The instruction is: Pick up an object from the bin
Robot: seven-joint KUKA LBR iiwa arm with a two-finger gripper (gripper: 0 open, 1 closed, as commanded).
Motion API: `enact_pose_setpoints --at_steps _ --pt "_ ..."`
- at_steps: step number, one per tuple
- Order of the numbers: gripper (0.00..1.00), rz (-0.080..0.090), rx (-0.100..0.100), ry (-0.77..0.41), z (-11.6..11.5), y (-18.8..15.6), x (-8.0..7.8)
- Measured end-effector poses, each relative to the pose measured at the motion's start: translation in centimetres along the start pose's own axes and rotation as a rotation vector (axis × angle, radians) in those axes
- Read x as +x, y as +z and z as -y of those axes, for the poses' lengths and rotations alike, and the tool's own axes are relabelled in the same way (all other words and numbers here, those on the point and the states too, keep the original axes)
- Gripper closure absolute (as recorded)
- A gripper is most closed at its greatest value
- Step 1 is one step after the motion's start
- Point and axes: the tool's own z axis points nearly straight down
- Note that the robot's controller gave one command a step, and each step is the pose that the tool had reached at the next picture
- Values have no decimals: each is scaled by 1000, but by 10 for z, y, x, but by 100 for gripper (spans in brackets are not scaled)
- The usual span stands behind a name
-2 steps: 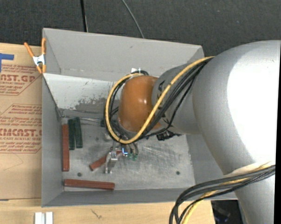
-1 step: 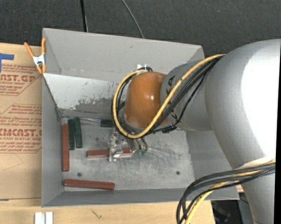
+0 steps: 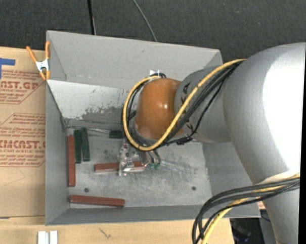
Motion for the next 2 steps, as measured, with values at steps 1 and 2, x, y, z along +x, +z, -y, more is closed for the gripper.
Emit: enact_pose_setpoints --at_steps 1,2 --pt "100 -2 0 -1 0 -2 1" --pt "100 -11 4 -1 1 -13 3"
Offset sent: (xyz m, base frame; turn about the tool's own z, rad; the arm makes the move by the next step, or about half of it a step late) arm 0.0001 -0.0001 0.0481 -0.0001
